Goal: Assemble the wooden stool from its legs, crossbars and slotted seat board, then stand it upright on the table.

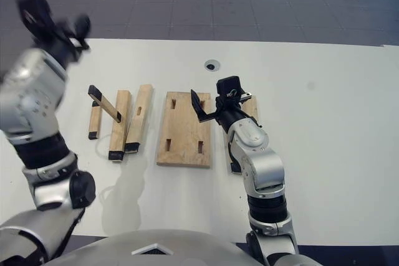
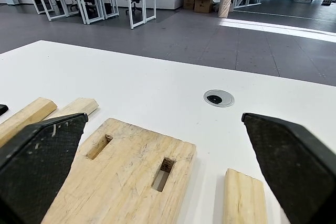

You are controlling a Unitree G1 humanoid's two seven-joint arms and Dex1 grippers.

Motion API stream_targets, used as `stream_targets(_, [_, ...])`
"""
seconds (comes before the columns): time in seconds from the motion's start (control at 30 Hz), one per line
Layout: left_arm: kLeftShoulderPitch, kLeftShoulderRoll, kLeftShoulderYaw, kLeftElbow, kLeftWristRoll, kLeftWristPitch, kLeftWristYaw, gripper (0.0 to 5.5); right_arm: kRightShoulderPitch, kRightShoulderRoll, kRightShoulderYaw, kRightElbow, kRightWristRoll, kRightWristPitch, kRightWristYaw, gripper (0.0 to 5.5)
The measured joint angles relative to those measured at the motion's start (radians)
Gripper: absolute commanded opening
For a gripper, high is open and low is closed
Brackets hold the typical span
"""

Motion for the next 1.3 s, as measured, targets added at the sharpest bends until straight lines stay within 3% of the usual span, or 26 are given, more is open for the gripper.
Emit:
stream_targets(0.17, [0.089, -0.038, 0.026, 0.029, -0.028, -0.172, -0.025, 2.65, 0.003, 0.023, -0.019, -0.007, 0.001, 0.001, -0.014, 5.48])
stream_targets(0.37, [0.081, -0.048, 0.097, 0.009, -0.072, -0.202, 0.028, 2.65, 0.034, 0.063, -0.016, -0.025, 0.001, 0.002, -0.038, 5.48])
stream_targets(0.57, [-0.296, 0.047, 0.127, -0.205, -0.187, -0.103, 0.095, 2.65, 0.049, 0.059, -0.017, -0.029, 0.0, 0.007, -0.035, 5.48])
stream_targets(0.63, [-0.309, 0.106, 0.125, -0.288, -0.197, 0.004, 0.113, 2.65, 0.056, 0.055, -0.017, -0.036, 0.0, 0.008, -0.033, 5.48])
stream_targets(0.7, [-0.224, 0.142, 0.115, -0.374, -0.193, 0.099, 0.119, 2.85, 0.061, 0.052, -0.017, -0.042, -0.001, 0.009, -0.03, 5.48])
stream_targets(0.8, [0.16, 0.124, 0.086, -0.636, -0.172, 0.197, 0.137, 3.38, 0.066, 0.046, -0.02, -0.044, -0.001, 0.009, -0.027, 5.48])
stream_targets(0.87, [0.42, 0.108, 0.014, -0.79, -0.142, 0.15, 0.136, 3.69, 0.075, 0.035, -0.022, -0.046, -0.001, 0.008, -0.026, 5.48])
stream_targets(1.0, [0.879, 0.099, -0.174, -0.867, -0.051, -0.044, 0.141, 4.21, 0.102, 0.022, -0.027, -0.048, -0.002, 0.008, -0.025, 5.48])
stream_targets(1.13, [1.116, 0.061, -0.292, -0.862, -0.004, -0.044, 0.159, 4.21, 0.105, 0.012, -0.029, -0.051, -0.002, 0.008, -0.013, 5.48])
stream_targets(1.3, [1.177, 0.083, -0.341, -0.786, -0.004, -0.016, 0.104, 4.21, 0.106, -0.001, -0.029, -0.053, -0.002, 0.008, -0.007, 5.48])
